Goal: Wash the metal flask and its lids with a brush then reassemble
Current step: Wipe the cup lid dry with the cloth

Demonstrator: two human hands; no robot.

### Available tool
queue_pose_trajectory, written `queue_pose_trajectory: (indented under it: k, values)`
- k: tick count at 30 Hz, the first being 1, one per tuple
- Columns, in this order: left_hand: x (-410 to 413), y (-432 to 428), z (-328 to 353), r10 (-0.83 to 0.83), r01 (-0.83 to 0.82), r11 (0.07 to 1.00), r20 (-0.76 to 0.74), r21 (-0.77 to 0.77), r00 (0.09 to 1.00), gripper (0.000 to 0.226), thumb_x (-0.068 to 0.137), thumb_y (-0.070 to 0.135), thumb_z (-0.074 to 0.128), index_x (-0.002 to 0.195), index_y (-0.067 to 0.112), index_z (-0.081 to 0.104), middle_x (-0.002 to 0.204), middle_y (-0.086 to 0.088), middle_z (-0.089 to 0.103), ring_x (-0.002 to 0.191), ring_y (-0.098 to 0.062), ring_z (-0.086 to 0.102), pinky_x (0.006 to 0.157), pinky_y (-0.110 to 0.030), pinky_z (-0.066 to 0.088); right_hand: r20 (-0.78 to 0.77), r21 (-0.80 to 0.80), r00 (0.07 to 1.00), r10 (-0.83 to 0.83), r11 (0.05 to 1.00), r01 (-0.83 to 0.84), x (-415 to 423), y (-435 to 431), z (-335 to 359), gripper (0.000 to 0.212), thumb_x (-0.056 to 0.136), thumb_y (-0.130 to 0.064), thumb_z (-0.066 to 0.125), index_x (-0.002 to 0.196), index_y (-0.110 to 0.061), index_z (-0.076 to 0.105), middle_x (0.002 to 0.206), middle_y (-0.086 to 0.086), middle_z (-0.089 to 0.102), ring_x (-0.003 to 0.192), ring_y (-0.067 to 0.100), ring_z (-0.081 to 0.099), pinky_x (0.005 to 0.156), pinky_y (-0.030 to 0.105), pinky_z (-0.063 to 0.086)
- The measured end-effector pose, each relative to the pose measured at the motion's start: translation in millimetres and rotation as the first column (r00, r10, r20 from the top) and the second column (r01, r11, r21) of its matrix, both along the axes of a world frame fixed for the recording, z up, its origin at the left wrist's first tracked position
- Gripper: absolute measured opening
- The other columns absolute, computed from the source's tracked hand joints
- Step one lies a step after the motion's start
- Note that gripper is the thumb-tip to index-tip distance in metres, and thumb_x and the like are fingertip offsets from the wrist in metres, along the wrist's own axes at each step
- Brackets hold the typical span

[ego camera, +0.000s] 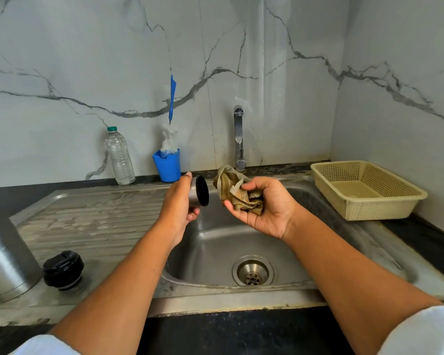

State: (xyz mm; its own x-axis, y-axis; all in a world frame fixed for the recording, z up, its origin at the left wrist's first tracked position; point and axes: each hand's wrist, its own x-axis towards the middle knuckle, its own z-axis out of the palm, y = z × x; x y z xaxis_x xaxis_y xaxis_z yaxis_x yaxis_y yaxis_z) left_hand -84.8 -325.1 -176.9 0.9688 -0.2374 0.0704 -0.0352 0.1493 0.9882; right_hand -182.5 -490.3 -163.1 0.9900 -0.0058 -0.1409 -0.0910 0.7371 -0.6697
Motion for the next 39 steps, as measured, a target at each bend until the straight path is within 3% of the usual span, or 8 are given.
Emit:
queue_pose_trajectory:
  k: [5, 11, 17, 24, 29, 33, 36, 39]
  values:
    - [-1.9, 3.8, 1.4, -0.096, 0.087, 0.993, -0.120, -0.081, 0.988, 0.031, 0.102, 0.045, 0.050, 0.096, 0.017, 0.060, 0.072, -0.005, 0.061, 0.054, -0.013, 0.048, 0.045, -0.022, 0.033, 0.058, -0.030, 0.998, 0.003, 1.000, -0.001, 2.4, -1.0, -2.1, 0.044, 0.099, -0.037, 0.061, 0.126, -0.004, 0.067, 0.125, 0.021, 0.070, 0.110, 0.032, 0.068, 0.095, 0.043, 0.057]
    - [-0.3, 10.4, 3.1, -0.218, 0.112, 0.923, -0.262, -0.369, 0.940, 0.023, 0.096, 0.026, 0.061, 0.113, 0.010, 0.063, 0.106, -0.017, 0.070, 0.101, -0.031, 0.070, 0.070, -0.045, 0.063, 0.129, -0.312, 0.981, -0.143, 0.933, 0.177, 7.3, 1.8, -7.0, 0.033, 0.095, 0.005, 0.058, 0.124, -0.005, 0.071, 0.122, 0.020, 0.071, 0.099, 0.026, 0.072, 0.080, 0.034, 0.062]
    - [-4.7, 10.1, 0.5, -0.277, 0.243, 0.956, -0.238, -0.163, 0.931, 0.027, 0.096, 0.032, 0.065, 0.115, 0.015, 0.074, 0.122, -0.019, 0.073, 0.109, -0.035, 0.072, 0.070, -0.043, 0.062, 0.160, -0.509, 0.974, -0.163, 0.832, 0.223, 8.8, 1.9, -7.3, 0.032, 0.089, -0.018, 0.073, 0.117, -0.002, 0.074, 0.118, 0.018, 0.073, 0.099, 0.029, 0.069, 0.082, 0.038, 0.051]
    - [-9.5, 1.7, -0.2, -0.306, 0.309, 0.951, -0.112, 0.006, 0.945, 0.041, 0.081, 0.044, 0.081, 0.113, 0.020, 0.076, 0.115, -0.013, 0.074, 0.104, -0.030, 0.072, 0.074, -0.045, 0.062, 0.393, -0.776, 0.913, -0.111, 0.493, 0.394, 9.7, 8.5, -9.8, 0.029, 0.093, 0.013, 0.059, 0.108, -0.004, 0.077, 0.129, -0.007, 0.065, 0.105, 0.008, 0.066, 0.076, 0.017, 0.055]
    - [-5.4, 1.1, -1.6, -0.280, 0.279, 0.960, -0.069, -0.024, 0.957, 0.022, 0.087, 0.027, 0.081, 0.108, 0.021, 0.078, 0.111, -0.011, 0.075, 0.100, -0.029, 0.073, 0.075, -0.046, 0.063, 0.338, -0.778, 0.931, -0.137, 0.517, 0.358, 6.7, 8.1, -8.1, 0.017, 0.093, -0.008, 0.072, 0.109, -0.015, 0.071, 0.111, 0.014, 0.072, 0.091, 0.024, 0.070, 0.086, 0.047, 0.059]
    - [-5.8, -1.5, -3.3, -0.224, 0.217, 0.973, 0.093, 0.085, 0.970, 0.018, 0.091, 0.023, 0.079, 0.109, 0.024, 0.077, 0.108, -0.008, 0.076, 0.101, -0.027, 0.073, 0.077, -0.047, 0.064, 0.309, -0.830, 0.940, -0.142, 0.442, 0.339, 9.0, 3.6, -5.7, 0.039, 0.096, -0.037, 0.070, 0.129, -0.027, 0.052, 0.110, 0.008, 0.072, 0.098, 0.024, 0.073, 0.087, 0.040, 0.061]
    - [-8.4, -4.8, -3.8, -0.211, 0.178, 0.972, 0.239, 0.154, 0.948, 0.021, 0.092, 0.015, 0.077, 0.110, 0.027, 0.077, 0.103, -0.001, 0.077, 0.099, -0.020, 0.074, 0.078, -0.039, 0.064, 0.349, -0.877, 0.933, -0.093, 0.317, 0.360, 9.5, -2.2, -6.2, 0.049, 0.098, -0.027, 0.067, 0.143, -0.034, 0.049, 0.102, 0.004, 0.068, 0.093, 0.014, 0.068, 0.081, 0.021, 0.055]
    - [-8.4, -4.0, -3.5, -0.254, 0.209, 0.963, 0.313, 0.170, 0.915, 0.026, 0.092, 0.009, 0.075, 0.112, 0.027, 0.078, 0.102, 0.003, 0.078, 0.098, -0.017, 0.074, 0.083, -0.032, 0.062, 0.323, -0.873, 0.946, 0.013, 0.391, 0.293, 6.9, -9.7, -5.3, 0.052, 0.097, -0.014, 0.068, 0.139, -0.042, 0.056, 0.109, 0.008, 0.061, 0.098, 0.026, 0.069, 0.090, 0.030, 0.059]
